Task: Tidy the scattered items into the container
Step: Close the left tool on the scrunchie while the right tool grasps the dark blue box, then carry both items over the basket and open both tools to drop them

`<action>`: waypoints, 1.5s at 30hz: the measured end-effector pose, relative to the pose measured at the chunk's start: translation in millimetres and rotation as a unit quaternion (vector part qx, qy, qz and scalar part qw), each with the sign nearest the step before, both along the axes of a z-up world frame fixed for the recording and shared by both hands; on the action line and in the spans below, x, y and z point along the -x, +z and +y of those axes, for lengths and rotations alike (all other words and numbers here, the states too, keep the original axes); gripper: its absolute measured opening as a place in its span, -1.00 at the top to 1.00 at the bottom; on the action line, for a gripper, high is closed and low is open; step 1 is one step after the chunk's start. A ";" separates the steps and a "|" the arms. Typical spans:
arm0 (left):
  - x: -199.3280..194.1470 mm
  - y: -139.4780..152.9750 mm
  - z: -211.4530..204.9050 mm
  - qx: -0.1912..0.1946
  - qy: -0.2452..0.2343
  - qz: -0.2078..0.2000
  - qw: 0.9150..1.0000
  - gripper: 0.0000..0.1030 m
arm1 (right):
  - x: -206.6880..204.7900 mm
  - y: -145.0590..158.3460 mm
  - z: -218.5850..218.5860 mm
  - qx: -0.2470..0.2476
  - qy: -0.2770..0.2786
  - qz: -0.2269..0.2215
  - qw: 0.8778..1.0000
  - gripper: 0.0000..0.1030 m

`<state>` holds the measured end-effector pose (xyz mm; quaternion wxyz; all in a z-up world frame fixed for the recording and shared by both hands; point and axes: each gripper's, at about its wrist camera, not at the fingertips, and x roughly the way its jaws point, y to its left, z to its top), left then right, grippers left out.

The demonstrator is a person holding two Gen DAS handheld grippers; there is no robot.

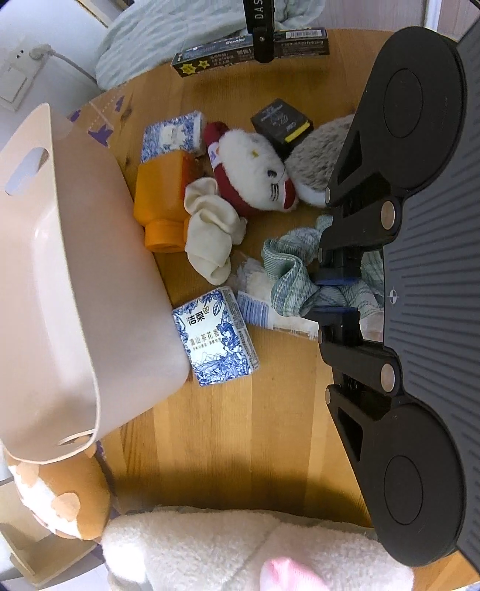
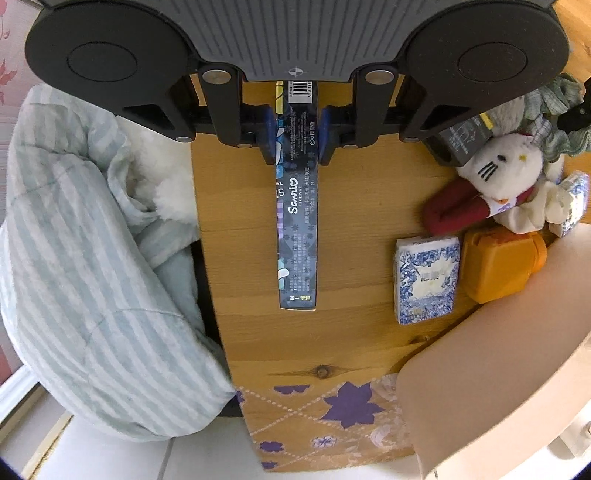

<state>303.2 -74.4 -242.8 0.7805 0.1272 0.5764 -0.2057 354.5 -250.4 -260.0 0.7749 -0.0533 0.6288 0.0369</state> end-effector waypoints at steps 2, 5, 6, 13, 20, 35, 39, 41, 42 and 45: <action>2.0 2.5 0.0 0.002 -0.004 -0.001 1.000 0.80 | 3.1 5.1 -1.8 -0.002 -0.002 -0.003 1.000 0.61; 3.8 6.9 1.0 0.006 -0.011 -0.001 1.000 0.80 | 9.7 12.5 -4.2 -0.006 -0.008 -0.008 1.000 0.61; 4.3 9.0 1.7 0.009 -0.016 0.000 1.000 0.80 | 12.0 15.4 -5.0 -0.007 -0.010 -0.011 1.000 0.61; 2.2 34.6 8.3 0.033 -0.032 -0.002 0.999 0.80 | 23.4 42.3 -3.0 -0.017 -0.014 -0.028 0.999 0.61; -12.0 71.4 12.5 0.060 -0.047 -0.019 0.997 0.80 | 26.9 86.6 10.4 -0.028 -0.009 -0.064 0.998 0.61; -74.3 144.7 18.1 0.106 -0.061 -0.068 0.990 0.80 | 6.3 166.5 68.1 -0.034 0.050 -0.148 0.987 0.60; -93.8 155.9 15.5 0.113 -0.072 -0.082 0.988 0.80 | -6.2 180.7 89.8 -0.028 0.078 -0.172 0.982 0.60; -102.7 159.5 12.0 0.116 -0.080 -0.091 0.986 0.80 | -13.5 186.5 102.1 -0.023 0.095 -0.183 0.978 0.60; -107.2 160.2 9.7 0.117 -0.085 -0.094 0.985 0.80 | -17.3 188.8 107.8 -0.022 0.103 -0.187 0.977 0.60; -118.1 158.8 0.9 0.116 -0.091 -0.100 0.984 0.80 | -27.8 193.7 125.0 -0.022 0.123 -0.197 0.972 0.60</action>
